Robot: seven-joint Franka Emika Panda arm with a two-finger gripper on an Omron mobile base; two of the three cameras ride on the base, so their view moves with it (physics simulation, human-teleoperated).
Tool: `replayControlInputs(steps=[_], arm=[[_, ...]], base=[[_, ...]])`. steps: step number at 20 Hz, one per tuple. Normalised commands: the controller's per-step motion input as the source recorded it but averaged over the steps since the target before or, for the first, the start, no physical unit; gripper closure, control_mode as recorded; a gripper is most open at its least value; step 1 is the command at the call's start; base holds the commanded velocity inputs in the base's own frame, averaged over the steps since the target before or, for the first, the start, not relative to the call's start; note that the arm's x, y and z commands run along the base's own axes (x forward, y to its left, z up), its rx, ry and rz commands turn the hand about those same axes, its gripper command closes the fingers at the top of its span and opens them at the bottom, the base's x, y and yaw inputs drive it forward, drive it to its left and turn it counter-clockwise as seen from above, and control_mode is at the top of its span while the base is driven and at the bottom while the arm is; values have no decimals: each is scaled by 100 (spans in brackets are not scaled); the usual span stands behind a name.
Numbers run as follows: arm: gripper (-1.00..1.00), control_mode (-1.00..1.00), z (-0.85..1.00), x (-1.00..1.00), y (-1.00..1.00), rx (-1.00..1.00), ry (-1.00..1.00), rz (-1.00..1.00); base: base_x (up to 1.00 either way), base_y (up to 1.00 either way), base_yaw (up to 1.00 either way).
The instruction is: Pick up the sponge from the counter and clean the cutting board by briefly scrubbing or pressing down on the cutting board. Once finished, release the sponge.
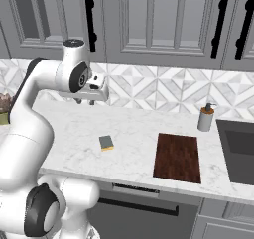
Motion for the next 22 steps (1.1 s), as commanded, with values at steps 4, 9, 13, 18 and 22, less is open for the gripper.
replayControlInputs(steps=[4, 9, 13, 18, 22], arm=[[-100, -100, -25, -4, -16, 1, 5, -5], [-100, -100, -98, 21, -7, 0, 9, 2], [-100, -100, -100, 94, 0, 0, 6, 22], [-100, -100, -96, 65, -10, -4, 1, 23], [-100, -100, -90, 31, -5, -10, 0, 8]], base=[[0, 0, 0], [0, 0, 0], [0, 0, 0], [0, 0, 0], [0, 0, 0]])
